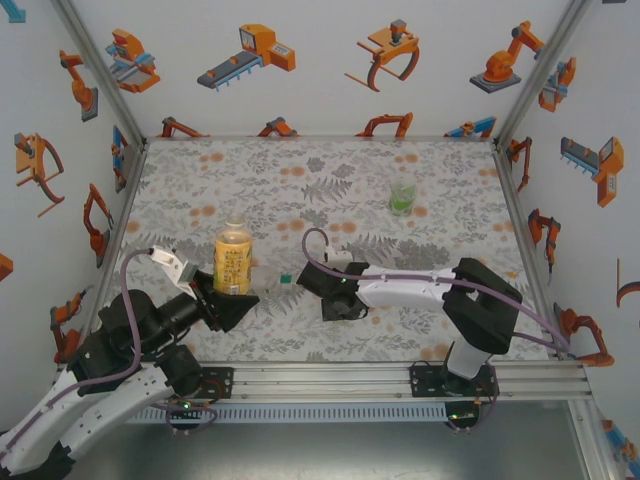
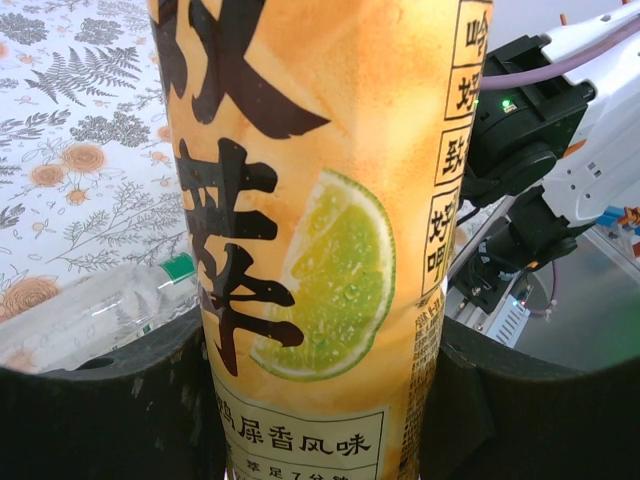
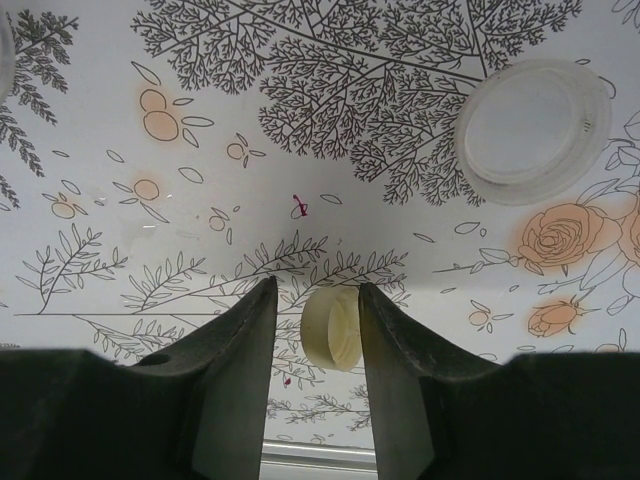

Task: Screw on the bottle caps

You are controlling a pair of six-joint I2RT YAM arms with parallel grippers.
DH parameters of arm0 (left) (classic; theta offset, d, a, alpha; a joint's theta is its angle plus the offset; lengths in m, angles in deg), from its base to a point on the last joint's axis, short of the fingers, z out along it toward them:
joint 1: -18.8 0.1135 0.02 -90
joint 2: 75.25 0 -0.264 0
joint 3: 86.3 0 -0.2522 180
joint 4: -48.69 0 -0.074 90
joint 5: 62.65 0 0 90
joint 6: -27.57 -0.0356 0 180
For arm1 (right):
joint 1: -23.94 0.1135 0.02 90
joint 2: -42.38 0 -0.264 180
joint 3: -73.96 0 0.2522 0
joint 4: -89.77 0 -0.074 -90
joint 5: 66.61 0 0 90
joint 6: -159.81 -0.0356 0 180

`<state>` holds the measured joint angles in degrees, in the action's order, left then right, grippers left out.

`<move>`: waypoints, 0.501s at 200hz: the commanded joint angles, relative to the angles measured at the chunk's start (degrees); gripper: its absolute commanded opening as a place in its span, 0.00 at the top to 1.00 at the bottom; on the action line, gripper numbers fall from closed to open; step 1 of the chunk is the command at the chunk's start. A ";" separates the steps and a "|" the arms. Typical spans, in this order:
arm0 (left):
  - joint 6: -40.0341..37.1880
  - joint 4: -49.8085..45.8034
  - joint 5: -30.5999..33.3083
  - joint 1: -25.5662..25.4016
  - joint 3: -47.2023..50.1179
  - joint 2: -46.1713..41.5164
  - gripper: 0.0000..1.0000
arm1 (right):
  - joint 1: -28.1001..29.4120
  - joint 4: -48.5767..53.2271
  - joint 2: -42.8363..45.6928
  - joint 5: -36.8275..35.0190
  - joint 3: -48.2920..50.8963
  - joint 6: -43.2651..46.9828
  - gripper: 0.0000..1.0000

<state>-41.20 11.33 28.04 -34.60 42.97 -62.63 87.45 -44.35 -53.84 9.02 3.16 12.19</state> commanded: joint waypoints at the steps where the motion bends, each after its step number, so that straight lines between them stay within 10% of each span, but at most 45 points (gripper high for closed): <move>1: 0.99 1.84 0.78 0.37 0.82 -0.21 1.00 | -0.65 1.03 -1.07 0.17 -0.25 -0.04 0.64; 100: 1.17 1.70 1.42 0.41 1.34 -0.56 1.00 | -3.95 -3.46 0.33 3.99 4.15 -1.55 0.83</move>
<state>-40.98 11.31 28.94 -34.60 43.73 -62.65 84.58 -45.97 -53.65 11.99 4.58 11.44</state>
